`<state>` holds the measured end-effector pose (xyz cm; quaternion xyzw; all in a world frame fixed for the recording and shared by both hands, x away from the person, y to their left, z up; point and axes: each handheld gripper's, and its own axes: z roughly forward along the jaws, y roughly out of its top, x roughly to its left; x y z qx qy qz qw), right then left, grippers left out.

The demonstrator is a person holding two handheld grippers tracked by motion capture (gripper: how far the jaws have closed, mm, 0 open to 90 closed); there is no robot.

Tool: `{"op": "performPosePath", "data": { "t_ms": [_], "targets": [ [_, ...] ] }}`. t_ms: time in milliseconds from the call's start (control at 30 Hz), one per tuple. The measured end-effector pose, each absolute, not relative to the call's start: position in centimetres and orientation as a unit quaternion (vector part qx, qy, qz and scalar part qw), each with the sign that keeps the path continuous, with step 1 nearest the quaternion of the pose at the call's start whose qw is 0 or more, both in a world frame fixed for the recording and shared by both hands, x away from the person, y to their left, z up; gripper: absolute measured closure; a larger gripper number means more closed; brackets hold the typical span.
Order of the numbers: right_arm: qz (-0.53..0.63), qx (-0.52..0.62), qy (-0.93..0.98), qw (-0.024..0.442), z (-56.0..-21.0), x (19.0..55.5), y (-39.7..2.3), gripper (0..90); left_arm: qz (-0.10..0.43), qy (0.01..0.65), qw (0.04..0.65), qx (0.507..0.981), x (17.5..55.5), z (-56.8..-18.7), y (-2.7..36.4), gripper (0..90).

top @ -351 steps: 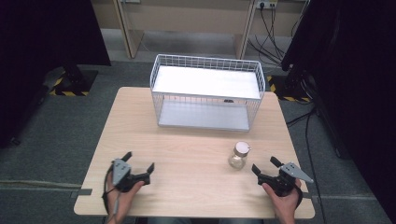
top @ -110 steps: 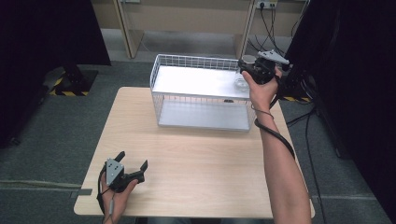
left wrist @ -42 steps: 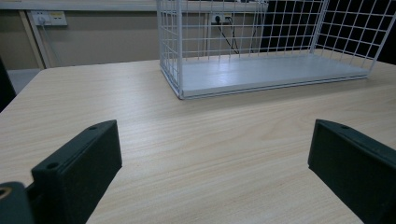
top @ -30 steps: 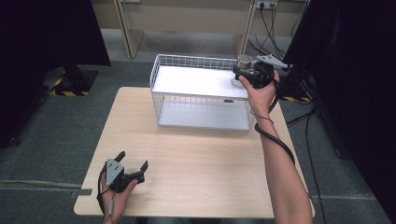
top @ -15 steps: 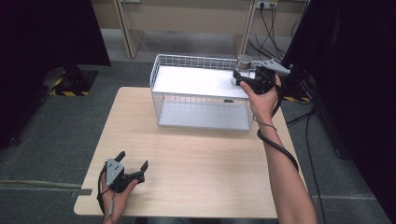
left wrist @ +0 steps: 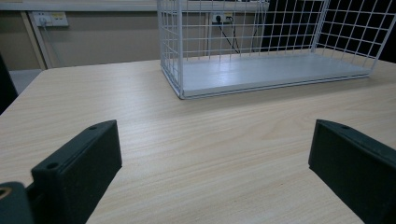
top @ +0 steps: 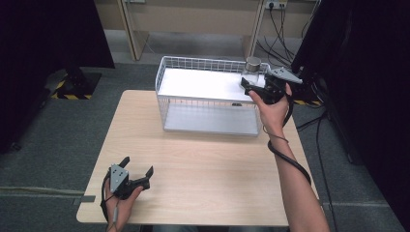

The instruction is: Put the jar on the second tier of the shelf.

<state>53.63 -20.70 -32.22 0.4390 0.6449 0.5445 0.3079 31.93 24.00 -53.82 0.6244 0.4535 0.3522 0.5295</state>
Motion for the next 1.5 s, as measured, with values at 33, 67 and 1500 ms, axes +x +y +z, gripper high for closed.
{"op": "performPosePath", "data": {
  "t_ms": [33, 67, 1500],
  "targets": [
    [0.545, 0.438, 0.645, 0.308, -32.3, 53.5, -20.7, 3.6, 0.352, 0.453, 0.53, 0.624, 31.9, -53.8, 24.0, 2.2],
    [0.546, 0.437, 0.646, 0.308, -32.4, 53.4, -20.7, 3.6, 0.352, 0.453, 0.529, 0.625, 31.9, -53.8, 24.0, 2.2],
    [0.552, 0.415, 0.662, 0.292, -35.7, 49.1, -21.2, 3.5, 0.355, 0.453, 0.528, 0.625, 31.9, -53.8, 23.9, 2.1]
  ]
}}
